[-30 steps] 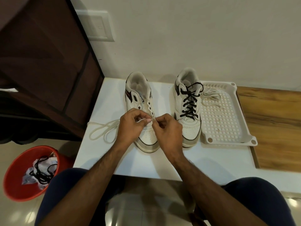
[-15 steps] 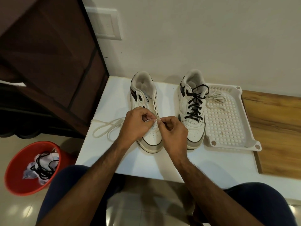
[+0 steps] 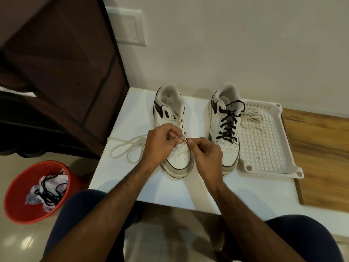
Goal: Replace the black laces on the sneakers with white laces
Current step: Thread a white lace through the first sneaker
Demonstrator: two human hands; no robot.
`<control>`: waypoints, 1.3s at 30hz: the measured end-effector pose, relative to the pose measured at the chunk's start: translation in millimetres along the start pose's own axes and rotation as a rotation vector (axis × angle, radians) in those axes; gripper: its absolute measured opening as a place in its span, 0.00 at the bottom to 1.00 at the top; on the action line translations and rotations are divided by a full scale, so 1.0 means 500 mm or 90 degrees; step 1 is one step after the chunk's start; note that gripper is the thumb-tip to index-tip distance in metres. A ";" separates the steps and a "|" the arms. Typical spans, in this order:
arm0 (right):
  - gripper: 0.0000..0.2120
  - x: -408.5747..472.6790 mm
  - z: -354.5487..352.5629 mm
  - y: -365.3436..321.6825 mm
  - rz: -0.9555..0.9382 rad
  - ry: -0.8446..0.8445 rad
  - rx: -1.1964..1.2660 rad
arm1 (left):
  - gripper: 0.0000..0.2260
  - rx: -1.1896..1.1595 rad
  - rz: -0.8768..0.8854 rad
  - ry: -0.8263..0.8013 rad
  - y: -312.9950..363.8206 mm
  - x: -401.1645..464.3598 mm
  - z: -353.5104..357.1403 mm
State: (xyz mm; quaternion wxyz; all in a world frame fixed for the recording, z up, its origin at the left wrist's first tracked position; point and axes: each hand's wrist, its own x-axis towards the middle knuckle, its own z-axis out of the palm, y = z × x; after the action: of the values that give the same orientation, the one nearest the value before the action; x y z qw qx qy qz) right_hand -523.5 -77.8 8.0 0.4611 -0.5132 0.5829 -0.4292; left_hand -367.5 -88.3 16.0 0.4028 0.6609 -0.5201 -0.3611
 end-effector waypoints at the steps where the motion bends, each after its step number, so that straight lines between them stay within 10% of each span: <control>1: 0.04 0.001 0.000 0.000 -0.001 -0.001 -0.002 | 0.10 -0.013 -0.007 -0.003 0.000 0.001 -0.002; 19: 0.03 0.051 -0.025 -0.025 0.113 -0.108 0.018 | 0.13 0.169 0.289 -0.071 -0.011 0.015 -0.012; 34: 0.02 0.076 -0.028 -0.038 0.108 -0.165 -0.034 | 0.16 0.185 0.274 -0.072 -0.006 0.007 -0.018; 39: 0.05 0.065 -0.023 -0.040 0.045 -0.108 -0.076 | 0.14 0.445 0.354 -0.055 -0.007 0.005 -0.024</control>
State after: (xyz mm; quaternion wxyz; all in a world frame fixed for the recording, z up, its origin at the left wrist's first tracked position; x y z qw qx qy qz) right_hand -532.3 -111.8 26.6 0.4922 -0.5537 0.5840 -0.3319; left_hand -354.7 -88.4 17.5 0.2151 0.5763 -0.7854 -0.0691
